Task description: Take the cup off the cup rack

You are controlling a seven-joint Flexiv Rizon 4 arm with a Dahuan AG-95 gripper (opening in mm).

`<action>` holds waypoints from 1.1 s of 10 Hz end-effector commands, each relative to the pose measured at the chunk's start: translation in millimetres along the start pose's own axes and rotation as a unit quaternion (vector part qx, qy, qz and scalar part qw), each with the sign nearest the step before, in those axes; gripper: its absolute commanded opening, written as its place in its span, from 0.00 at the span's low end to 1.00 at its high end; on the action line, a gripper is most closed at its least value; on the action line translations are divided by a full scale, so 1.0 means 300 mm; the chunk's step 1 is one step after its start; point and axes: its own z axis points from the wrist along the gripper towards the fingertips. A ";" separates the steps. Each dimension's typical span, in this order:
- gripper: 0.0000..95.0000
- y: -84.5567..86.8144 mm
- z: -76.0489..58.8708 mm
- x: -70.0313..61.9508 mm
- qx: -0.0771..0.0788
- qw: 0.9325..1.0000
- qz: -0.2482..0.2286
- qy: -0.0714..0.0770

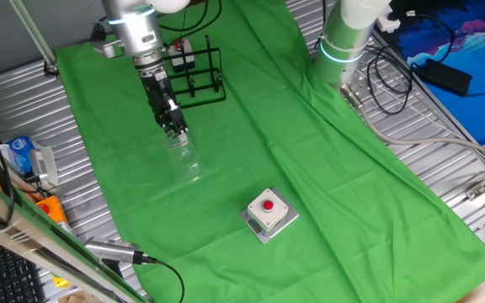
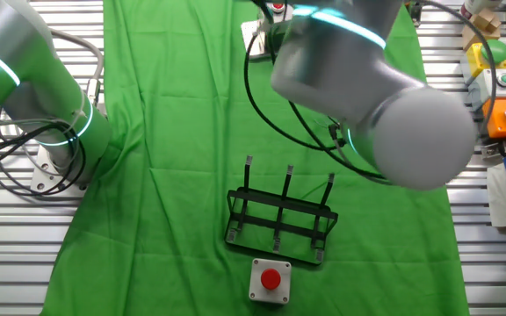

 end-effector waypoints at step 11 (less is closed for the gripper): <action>1.00 -0.048 -0.006 0.007 0.073 0.990 -0.123 0.012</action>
